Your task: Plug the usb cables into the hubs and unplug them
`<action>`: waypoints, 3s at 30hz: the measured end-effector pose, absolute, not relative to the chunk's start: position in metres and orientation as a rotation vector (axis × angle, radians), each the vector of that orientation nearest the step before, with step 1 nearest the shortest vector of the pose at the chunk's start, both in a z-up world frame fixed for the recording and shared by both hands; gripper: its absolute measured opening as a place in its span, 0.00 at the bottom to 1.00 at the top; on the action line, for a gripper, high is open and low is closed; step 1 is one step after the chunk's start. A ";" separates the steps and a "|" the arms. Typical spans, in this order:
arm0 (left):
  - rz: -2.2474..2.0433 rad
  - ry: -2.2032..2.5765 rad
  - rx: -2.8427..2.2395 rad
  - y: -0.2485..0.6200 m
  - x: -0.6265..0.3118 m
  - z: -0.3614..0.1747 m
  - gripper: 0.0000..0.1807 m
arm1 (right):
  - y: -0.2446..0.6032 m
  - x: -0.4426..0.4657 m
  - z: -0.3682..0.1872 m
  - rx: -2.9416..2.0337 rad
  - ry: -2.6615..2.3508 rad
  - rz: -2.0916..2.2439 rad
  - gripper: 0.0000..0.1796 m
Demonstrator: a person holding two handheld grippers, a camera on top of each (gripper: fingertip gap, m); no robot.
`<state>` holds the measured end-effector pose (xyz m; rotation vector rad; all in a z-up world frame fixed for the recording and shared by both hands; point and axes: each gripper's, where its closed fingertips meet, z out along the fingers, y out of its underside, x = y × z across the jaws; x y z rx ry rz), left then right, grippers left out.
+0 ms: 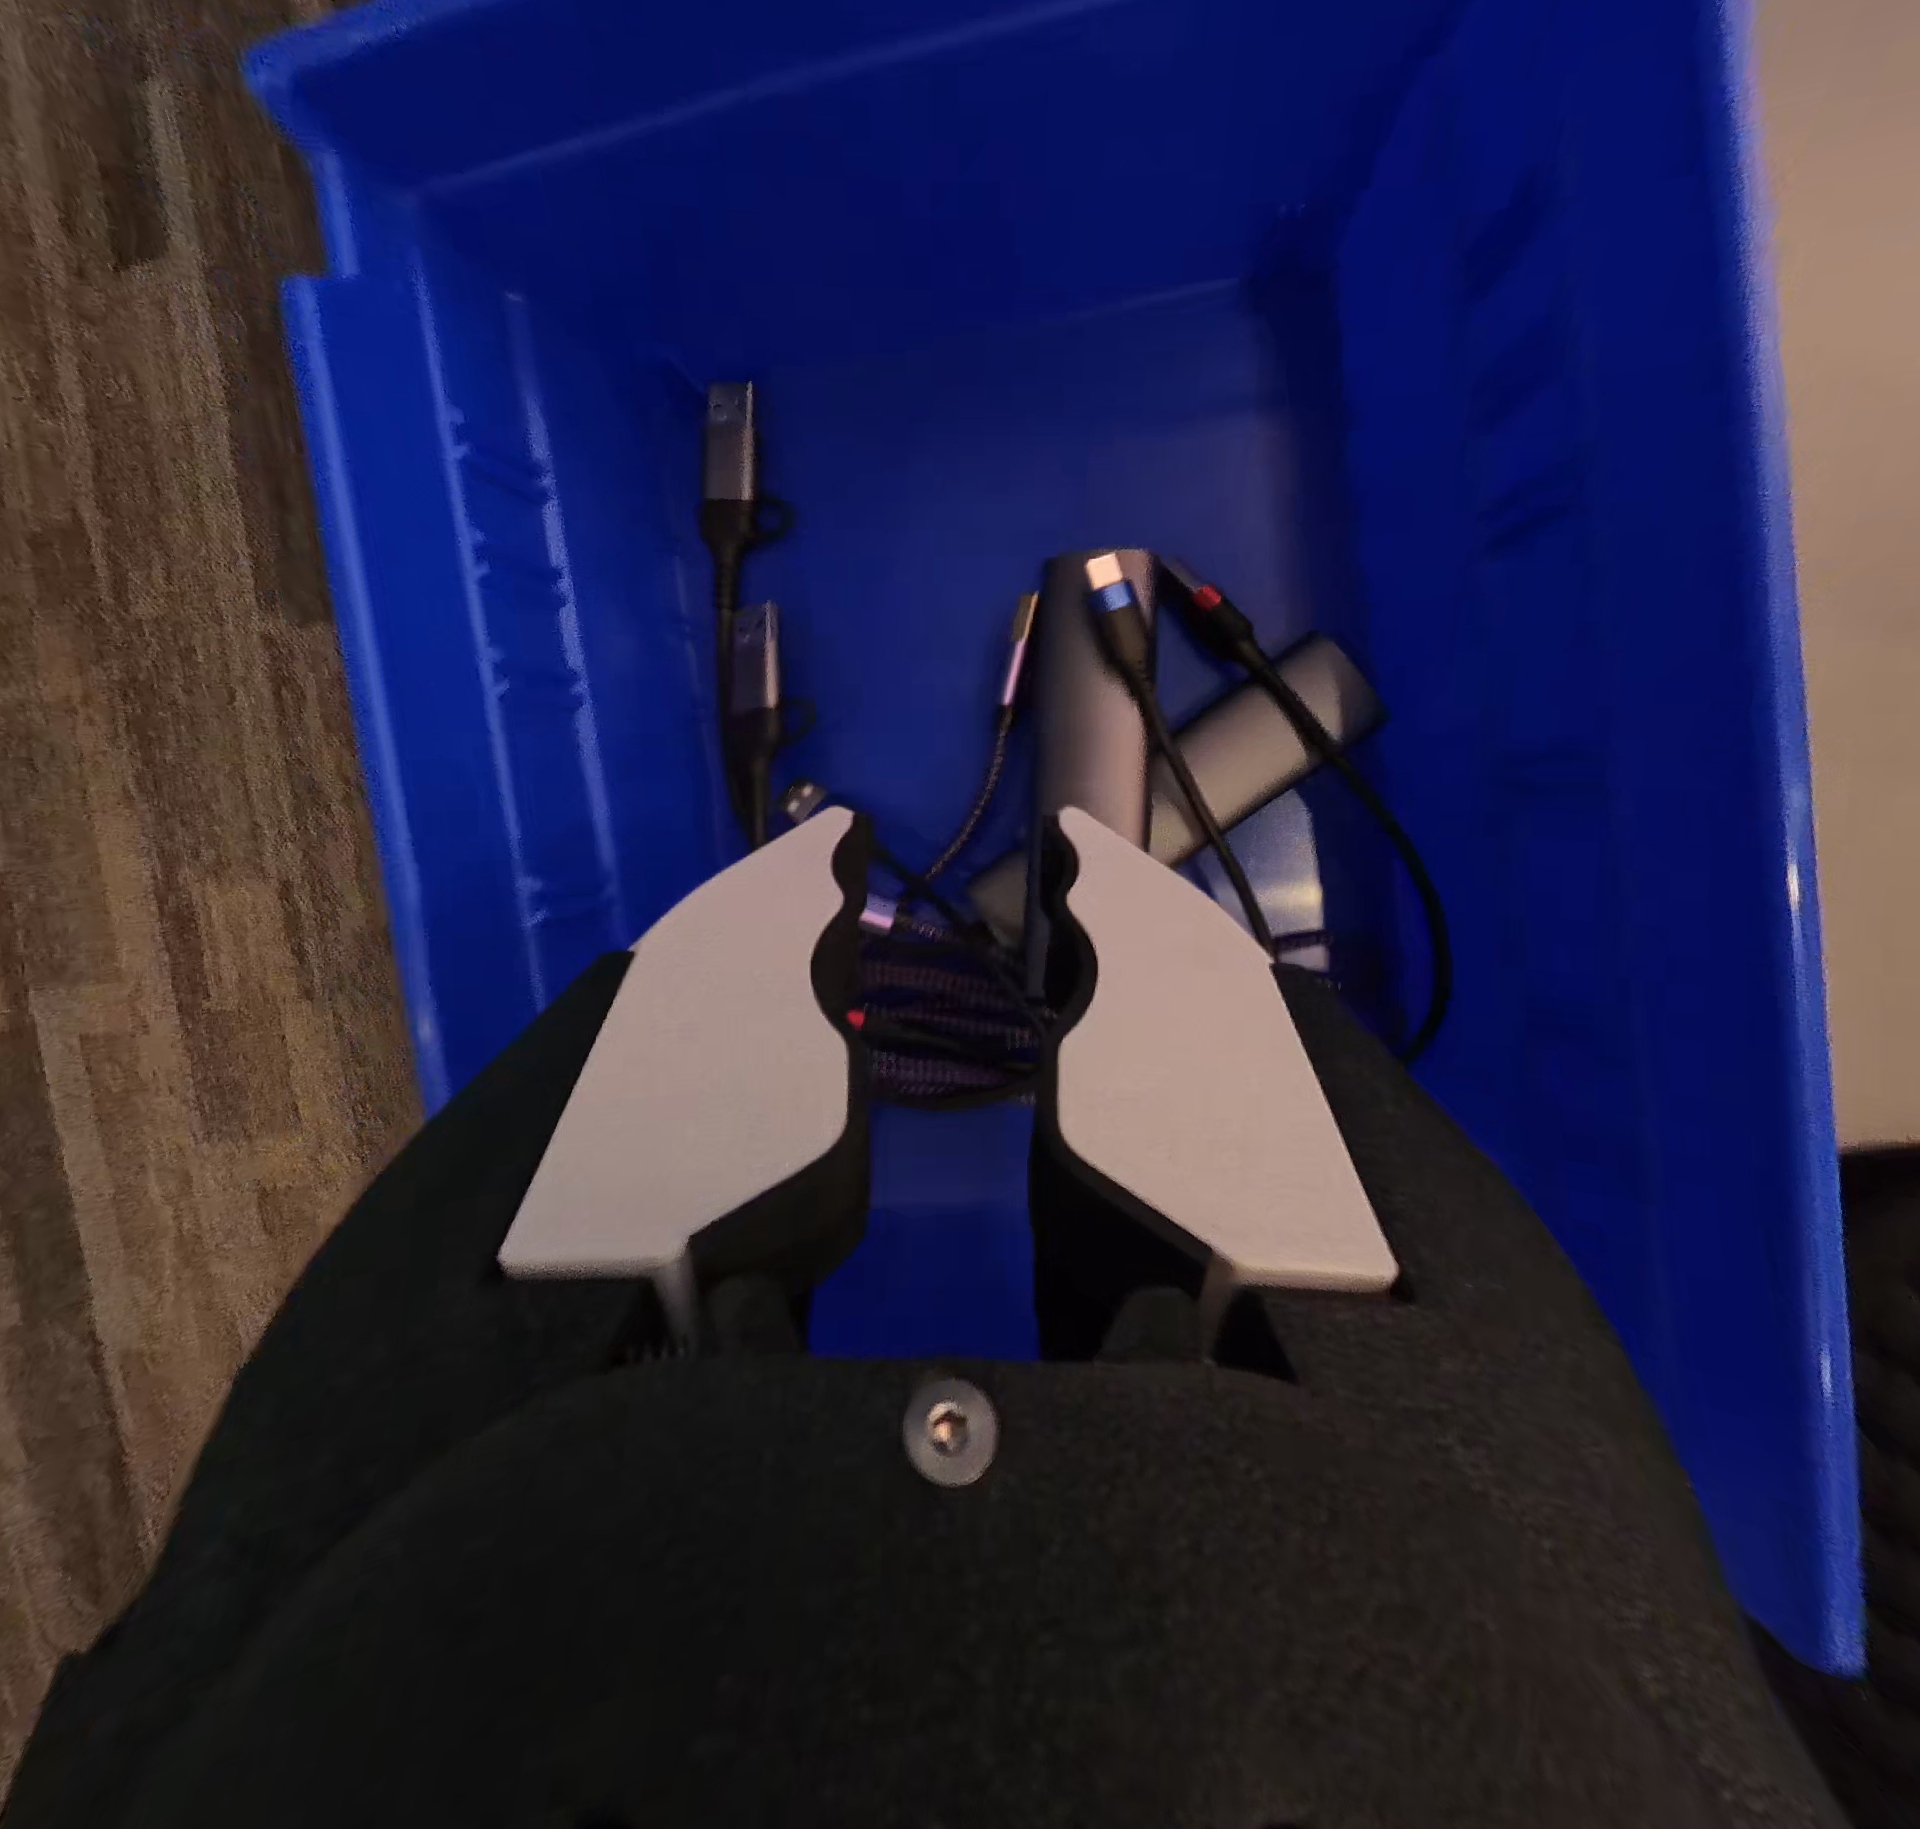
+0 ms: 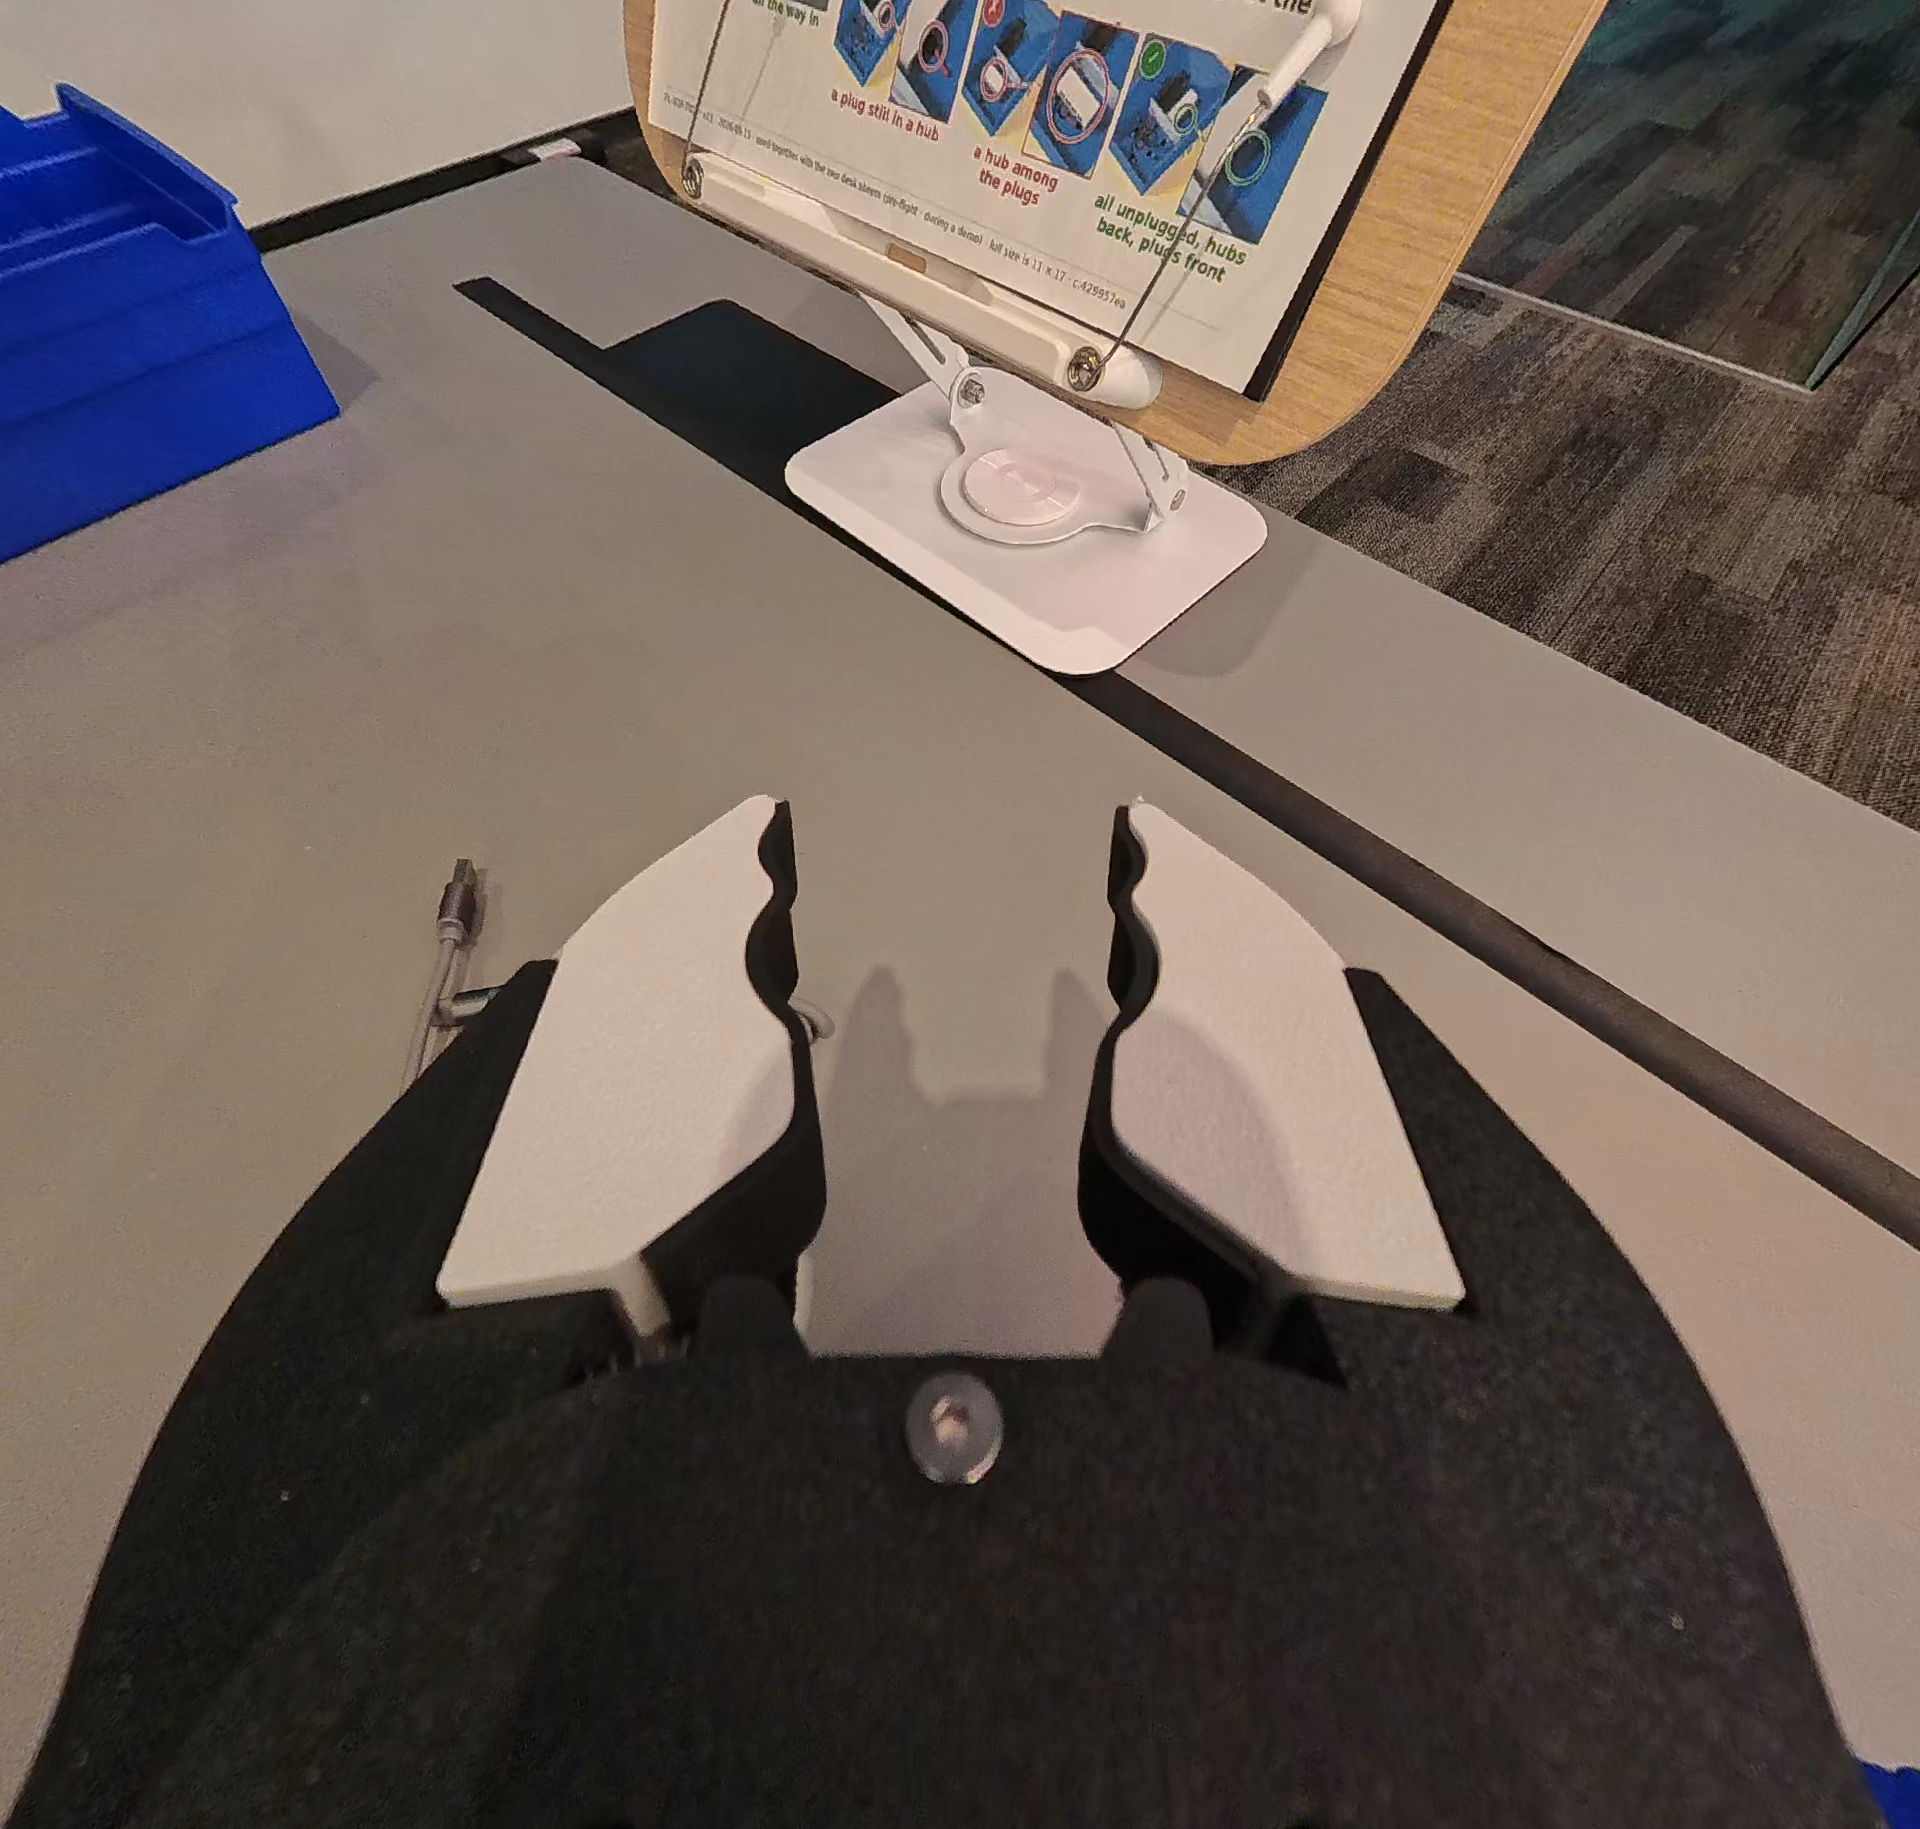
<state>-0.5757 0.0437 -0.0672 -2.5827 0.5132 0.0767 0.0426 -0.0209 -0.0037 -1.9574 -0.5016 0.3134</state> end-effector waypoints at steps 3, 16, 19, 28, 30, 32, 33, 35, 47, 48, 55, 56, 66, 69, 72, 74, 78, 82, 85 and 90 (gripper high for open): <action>0.046 0.457 -2.669 0.031 -0.588 -0.067 0.16 | -0.021 0.042 -0.005 -1.964 -0.505 0.314 0.32; -0.473 0.066 -2.816 -0.040 -0.567 -0.084 0.15 | -0.020 0.040 -0.006 -1.967 -0.516 0.306 0.33; -0.530 0.018 -2.819 -0.040 -0.560 -0.092 0.16 | -0.021 0.042 -0.005 -1.964 -0.510 0.303 0.33; -0.531 0.006 -2.854 -0.034 -0.551 -0.116 0.13 | -0.023 0.044 0.000 -1.942 -0.497 0.321 0.32; -0.509 0.025 -2.847 -0.031 -0.551 -0.117 0.06 | -0.023 0.045 0.000 -1.943 -0.498 0.322 0.32; -0.517 0.036 -2.820 -0.028 -0.549 -0.112 0.03 | -0.022 0.046 0.000 -1.944 -0.493 0.319 0.32; -0.530 0.046 -2.804 -0.026 -0.547 -0.106 0.02 | -0.022 0.046 0.000 -1.944 -0.492 0.322 0.32; -0.549 0.072 -2.774 -0.021 -0.543 -0.092 0.02 | -0.022 0.047 -0.001 -1.946 -0.490 0.322 0.32; -0.139 0.277 -2.523 0.046 -0.574 -0.008 0.02 | -0.021 0.047 -0.005 -1.965 -0.500 0.297 0.32; -0.111 0.283 -2.508 0.052 -0.578 -0.009 0.02 | -0.021 0.047 -0.006 -1.967 -0.499 0.297 0.32; -0.252 0.224 -2.567 0.064 -0.577 -0.052 0.02 | -0.019 0.051 -0.011 -1.986 -0.493 0.285 0.32; -0.239 0.221 -2.584 0.063 -0.580 -0.061 0.02 | -0.019 0.050 -0.011 -1.987 -0.493 0.286 0.32; 0.061 0.359 -2.601 0.057 -0.610 -0.088 0.16 | -0.017 0.047 -0.017 -2.007 -0.509 0.273 0.32; 0.050 0.455 -2.580 0.057 -0.598 -0.069 0.17 | -0.016 0.046 -0.020 -2.020 -0.511 0.263 0.32; -0.050 0.567 -2.622 0.050 -0.572 -0.058 0.17 | -0.015 0.043 -0.027 -2.042 -0.527 0.253 0.32; -0.125 0.630 -2.710 0.038 -0.554 -0.064 0.17 | -0.014 0.041 -0.031 -2.053 -0.537 0.248 0.33; -0.053 0.726 -2.794 0.031 -0.538 -0.088 0.21 | -0.014 0.039 -0.034 -2.065 -0.549 0.236 0.33; -0.020 0.734 -2.867 0.029 -0.532 -0.110 0.21 | -0.014 0.039 -0.033 -2.063 -0.552 0.241 0.33; 0.005 0.734 -2.887 0.032 -0.532 -0.118 0.21 | -0.014 0.039 -0.032 -2.056 -0.550 0.245 0.33; 0.002 0.707 -2.902 0.035 -0.534 -0.118 0.19 | -0.014 0.039 -0.031 -2.055 -0.550 0.249 0.33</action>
